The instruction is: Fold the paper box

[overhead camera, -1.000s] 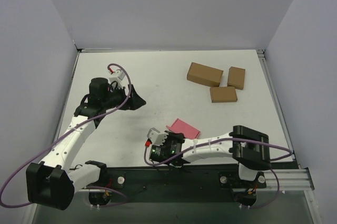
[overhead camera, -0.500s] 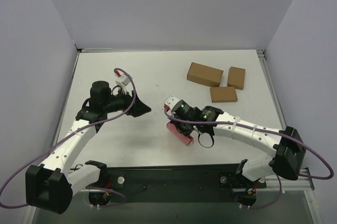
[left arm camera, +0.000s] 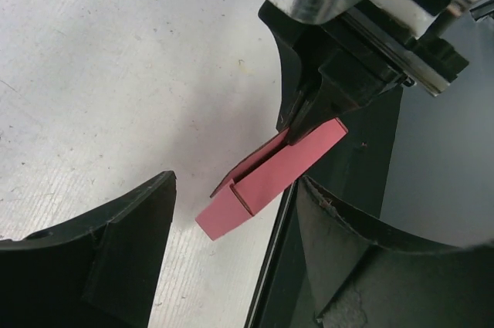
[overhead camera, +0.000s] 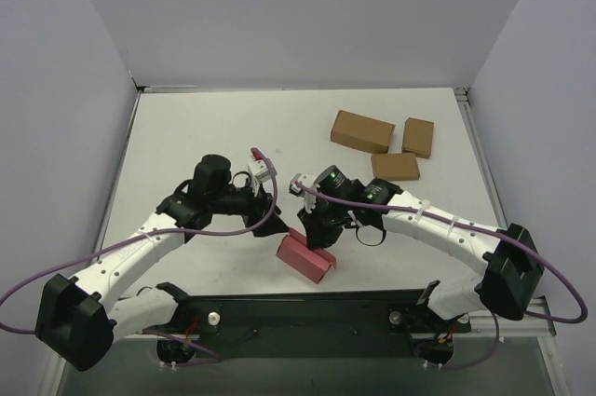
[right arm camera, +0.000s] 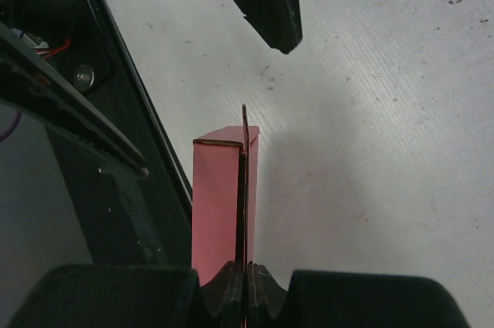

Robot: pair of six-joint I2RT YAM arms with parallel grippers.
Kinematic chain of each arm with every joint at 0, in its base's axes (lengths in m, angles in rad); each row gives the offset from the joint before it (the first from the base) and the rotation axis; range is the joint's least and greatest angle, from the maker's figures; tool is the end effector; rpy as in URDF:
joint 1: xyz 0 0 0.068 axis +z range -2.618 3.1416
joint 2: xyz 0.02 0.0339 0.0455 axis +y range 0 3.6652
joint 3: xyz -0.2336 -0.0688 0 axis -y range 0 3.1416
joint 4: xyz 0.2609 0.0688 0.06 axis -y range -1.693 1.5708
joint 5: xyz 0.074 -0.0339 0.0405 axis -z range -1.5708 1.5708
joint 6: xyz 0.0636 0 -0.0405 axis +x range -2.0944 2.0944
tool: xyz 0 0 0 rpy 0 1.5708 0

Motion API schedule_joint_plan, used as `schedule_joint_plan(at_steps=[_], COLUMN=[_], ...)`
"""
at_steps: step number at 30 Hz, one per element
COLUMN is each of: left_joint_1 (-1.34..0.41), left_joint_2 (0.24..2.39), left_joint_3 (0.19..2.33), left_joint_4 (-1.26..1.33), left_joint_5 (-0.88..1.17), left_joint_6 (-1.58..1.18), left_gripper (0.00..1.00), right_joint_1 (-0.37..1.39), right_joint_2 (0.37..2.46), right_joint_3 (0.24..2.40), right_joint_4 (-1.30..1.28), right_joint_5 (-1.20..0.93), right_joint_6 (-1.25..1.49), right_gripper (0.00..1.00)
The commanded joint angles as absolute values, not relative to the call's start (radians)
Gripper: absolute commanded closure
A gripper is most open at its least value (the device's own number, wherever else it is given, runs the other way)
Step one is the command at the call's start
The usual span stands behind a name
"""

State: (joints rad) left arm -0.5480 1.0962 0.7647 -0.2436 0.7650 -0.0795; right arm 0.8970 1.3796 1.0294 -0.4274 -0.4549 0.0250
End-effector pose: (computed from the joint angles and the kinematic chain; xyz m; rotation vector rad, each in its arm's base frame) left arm 0.2161 -0.1835 0.2279 0.9529 1.9750 -1.1791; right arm 0.1870 0.2790 0.2177 -1.2518 2.1236 0.9657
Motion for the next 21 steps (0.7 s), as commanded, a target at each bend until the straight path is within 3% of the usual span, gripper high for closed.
schedule_joint_plan(at_steps=[1,9,21], left_joint_1=[-0.578,-0.6,-0.623], left_joint_2=[1.078,1.1,1.121], left_joint_3=[0.792,0.787,0.798], left_joint_4=[-0.239,-0.255,-0.276], left_joint_5=[0.773,0.769,0.767], left_joint_6=[-0.015,-0.006,-0.006], left_gripper=[0.28,0.3,0.54], right_joint_1=[0.891,0.891,0.89], right_joint_2=[1.333,1.316,1.319], right_joint_3=[1.042,1.04,1.042], right_joint_4=[-0.439,-0.442,-0.451], right_joint_5=[-0.564,-0.592,-0.581], right_joint_6=[0.009,0.009,0.009], right_gripper=[1.0,1.0,1.0])
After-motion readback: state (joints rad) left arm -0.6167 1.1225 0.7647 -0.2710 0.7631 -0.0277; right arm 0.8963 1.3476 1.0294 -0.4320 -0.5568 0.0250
